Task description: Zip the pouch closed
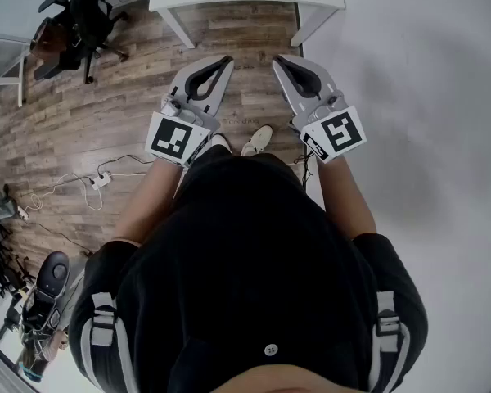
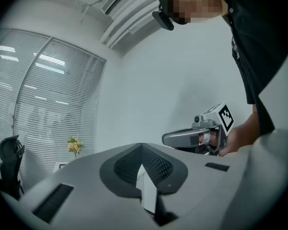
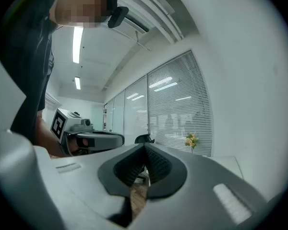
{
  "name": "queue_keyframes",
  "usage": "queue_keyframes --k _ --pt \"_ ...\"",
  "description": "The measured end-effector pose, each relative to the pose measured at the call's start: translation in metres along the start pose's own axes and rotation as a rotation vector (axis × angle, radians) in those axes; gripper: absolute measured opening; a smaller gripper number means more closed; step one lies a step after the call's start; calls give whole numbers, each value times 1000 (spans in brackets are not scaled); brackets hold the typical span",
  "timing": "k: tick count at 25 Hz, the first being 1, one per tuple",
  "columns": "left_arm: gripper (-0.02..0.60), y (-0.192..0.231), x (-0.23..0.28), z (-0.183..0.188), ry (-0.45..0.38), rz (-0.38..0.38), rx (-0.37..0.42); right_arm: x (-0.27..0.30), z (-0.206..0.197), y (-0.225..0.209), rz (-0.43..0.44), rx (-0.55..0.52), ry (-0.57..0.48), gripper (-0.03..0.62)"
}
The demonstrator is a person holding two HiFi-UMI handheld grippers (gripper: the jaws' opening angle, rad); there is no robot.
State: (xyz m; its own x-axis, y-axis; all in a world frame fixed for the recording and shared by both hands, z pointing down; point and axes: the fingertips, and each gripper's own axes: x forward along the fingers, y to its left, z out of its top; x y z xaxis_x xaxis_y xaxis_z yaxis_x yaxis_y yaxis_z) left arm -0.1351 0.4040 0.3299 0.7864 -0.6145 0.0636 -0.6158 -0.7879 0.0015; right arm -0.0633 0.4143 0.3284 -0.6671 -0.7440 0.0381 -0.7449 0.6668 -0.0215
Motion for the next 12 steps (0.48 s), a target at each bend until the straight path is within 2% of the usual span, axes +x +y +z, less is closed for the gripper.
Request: queue_keyframes --k 5,12 --pt "9 -6 0 1 -32 -4 -16 -3 -4 2 4 3 2 6" --pt "9 -8 -5 -2 3 20 -5 -10 -6 2 -11 33 -2 8"
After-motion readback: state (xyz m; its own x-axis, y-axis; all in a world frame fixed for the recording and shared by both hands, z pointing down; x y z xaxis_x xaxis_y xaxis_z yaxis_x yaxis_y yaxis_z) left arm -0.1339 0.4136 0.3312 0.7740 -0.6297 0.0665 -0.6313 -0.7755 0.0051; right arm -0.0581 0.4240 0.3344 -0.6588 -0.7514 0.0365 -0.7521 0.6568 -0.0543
